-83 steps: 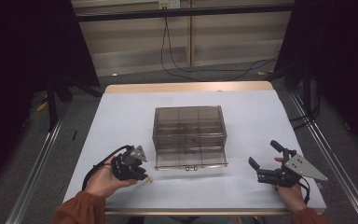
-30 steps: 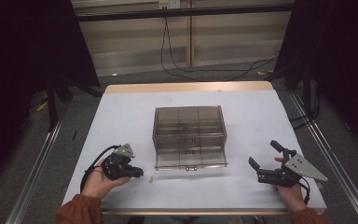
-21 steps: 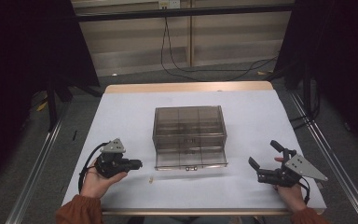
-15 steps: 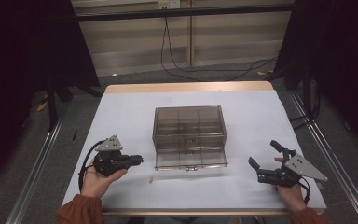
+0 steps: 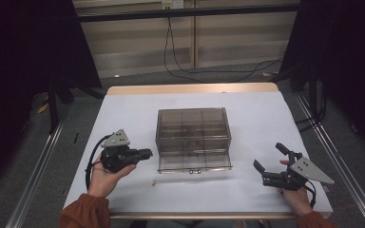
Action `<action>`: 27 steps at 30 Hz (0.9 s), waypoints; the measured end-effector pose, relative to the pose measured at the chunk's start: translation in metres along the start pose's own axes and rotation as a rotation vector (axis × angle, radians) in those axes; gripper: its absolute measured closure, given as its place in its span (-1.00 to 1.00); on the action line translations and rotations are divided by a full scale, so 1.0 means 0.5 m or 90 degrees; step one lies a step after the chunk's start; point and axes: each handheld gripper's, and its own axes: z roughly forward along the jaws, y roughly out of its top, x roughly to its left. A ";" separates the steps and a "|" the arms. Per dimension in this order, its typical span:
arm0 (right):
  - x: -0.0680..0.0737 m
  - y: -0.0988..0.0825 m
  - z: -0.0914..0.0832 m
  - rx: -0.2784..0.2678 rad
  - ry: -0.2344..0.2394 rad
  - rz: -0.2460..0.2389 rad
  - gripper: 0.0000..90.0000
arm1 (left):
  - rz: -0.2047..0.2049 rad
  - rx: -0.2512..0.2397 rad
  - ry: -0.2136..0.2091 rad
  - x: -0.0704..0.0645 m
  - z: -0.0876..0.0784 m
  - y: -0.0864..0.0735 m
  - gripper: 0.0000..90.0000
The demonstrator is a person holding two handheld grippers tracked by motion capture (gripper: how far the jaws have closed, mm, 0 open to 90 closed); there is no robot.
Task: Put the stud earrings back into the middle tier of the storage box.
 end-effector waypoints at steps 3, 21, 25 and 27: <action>0.000 0.000 0.000 0.001 0.000 0.001 -1.00 | 0.005 -0.008 -0.010 -0.003 0.009 0.015 0.91; 0.000 0.000 0.000 -0.001 0.000 0.000 -1.00 | 0.079 0.054 -0.039 -0.026 0.078 0.109 0.91; 0.000 0.000 0.000 0.000 0.000 0.001 -1.00 | 0.102 0.088 -0.044 -0.033 0.100 0.128 0.91; 0.000 0.000 0.000 0.000 0.000 0.001 -1.00 | 0.114 0.104 -0.048 -0.034 0.110 0.135 0.91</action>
